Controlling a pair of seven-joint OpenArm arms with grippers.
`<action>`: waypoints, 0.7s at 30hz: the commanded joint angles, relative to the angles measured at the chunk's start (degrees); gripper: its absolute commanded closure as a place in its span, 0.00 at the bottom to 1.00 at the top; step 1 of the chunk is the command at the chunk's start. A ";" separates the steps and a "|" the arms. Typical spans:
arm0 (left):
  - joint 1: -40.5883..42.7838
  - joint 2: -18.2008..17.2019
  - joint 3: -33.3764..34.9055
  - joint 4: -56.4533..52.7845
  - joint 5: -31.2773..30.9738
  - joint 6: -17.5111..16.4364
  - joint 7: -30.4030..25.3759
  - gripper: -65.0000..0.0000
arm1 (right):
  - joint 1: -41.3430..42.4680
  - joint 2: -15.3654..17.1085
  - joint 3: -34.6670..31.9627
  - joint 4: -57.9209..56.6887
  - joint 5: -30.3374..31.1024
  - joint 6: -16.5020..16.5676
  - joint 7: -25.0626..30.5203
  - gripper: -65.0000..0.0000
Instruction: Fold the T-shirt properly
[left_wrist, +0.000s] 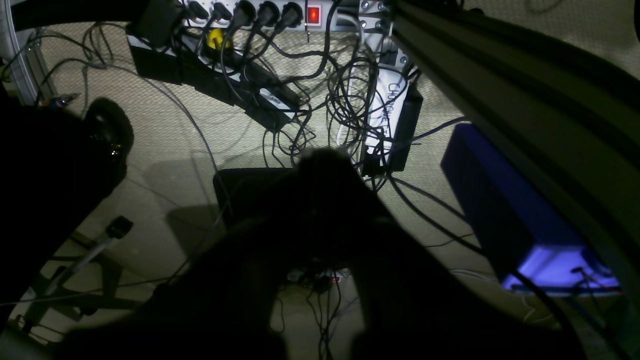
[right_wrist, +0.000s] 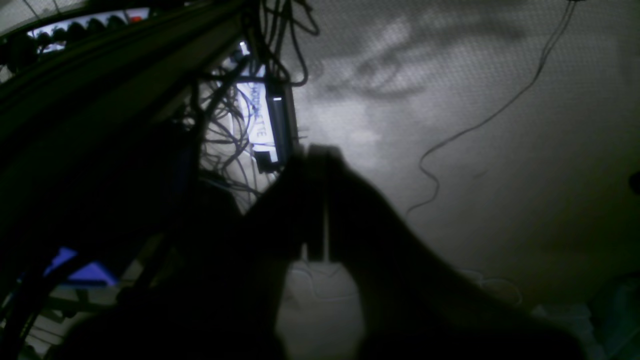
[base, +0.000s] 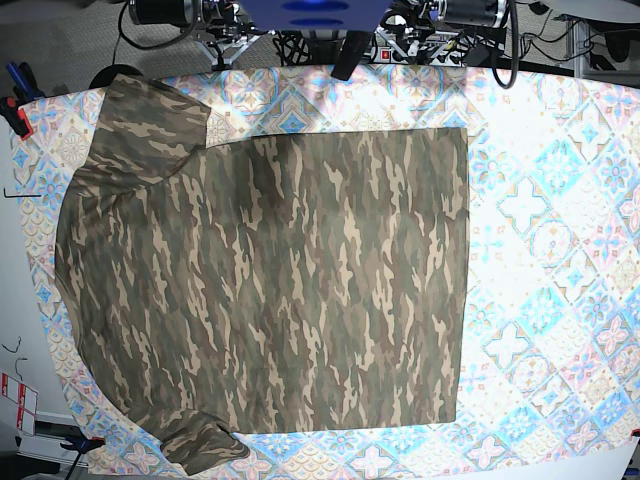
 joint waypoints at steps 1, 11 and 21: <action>0.03 -0.06 0.01 -0.16 0.01 0.21 0.27 1.00 | -0.12 0.10 -0.14 -0.10 -0.27 -0.14 0.30 1.00; 1.53 -0.06 -0.08 0.10 0.19 0.21 0.01 1.00 | -0.21 0.19 0.12 -0.10 -0.27 -0.14 0.30 1.00; 3.28 -0.14 0.10 0.01 0.36 0.21 0.01 1.00 | -2.93 0.98 0.30 -0.10 -0.10 -0.14 0.47 1.00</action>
